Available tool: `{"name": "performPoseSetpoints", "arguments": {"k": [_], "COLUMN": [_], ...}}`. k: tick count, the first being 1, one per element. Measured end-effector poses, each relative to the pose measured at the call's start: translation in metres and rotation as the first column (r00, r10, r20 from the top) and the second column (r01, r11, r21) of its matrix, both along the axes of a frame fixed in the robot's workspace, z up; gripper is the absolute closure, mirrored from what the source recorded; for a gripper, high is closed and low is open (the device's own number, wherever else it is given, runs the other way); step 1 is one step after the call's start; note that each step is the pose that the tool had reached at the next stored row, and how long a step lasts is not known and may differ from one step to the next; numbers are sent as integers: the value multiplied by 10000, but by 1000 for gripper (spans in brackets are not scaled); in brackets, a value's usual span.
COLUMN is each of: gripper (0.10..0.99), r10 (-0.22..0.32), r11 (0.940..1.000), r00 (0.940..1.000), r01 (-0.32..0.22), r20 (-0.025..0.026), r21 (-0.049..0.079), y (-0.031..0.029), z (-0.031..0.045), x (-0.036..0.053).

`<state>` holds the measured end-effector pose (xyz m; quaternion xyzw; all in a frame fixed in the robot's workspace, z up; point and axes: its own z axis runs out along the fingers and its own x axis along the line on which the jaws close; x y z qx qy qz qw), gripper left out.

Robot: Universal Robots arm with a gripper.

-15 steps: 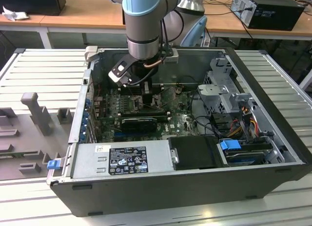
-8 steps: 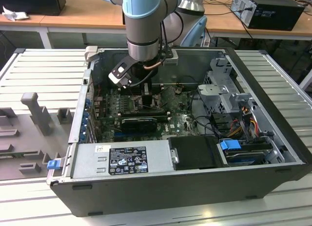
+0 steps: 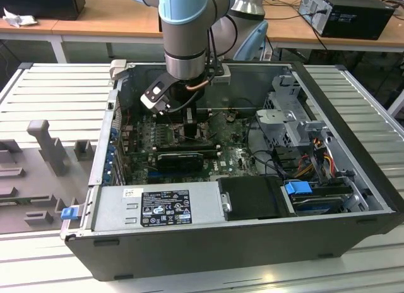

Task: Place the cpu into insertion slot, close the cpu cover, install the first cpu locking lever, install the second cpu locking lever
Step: 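Place the cpu into insertion slot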

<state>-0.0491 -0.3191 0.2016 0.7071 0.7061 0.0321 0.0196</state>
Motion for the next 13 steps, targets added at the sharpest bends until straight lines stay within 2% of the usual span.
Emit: {"name": "performPoseSetpoints", "arguments": {"k": [5,6,10,13], "gripper": [545,482,482,482], "r10": [0,0,0,0], "r11": [10000,10000,10000,10000], "r00": [10000,10000,10000,10000], "r01": [0,0,0,0], "r20": [0,0,0,0], "r21": [0,0,1,1], "y": [0,0,1,1], "z": [-1,-2,0,53], "x": [1,2,4,4]}}
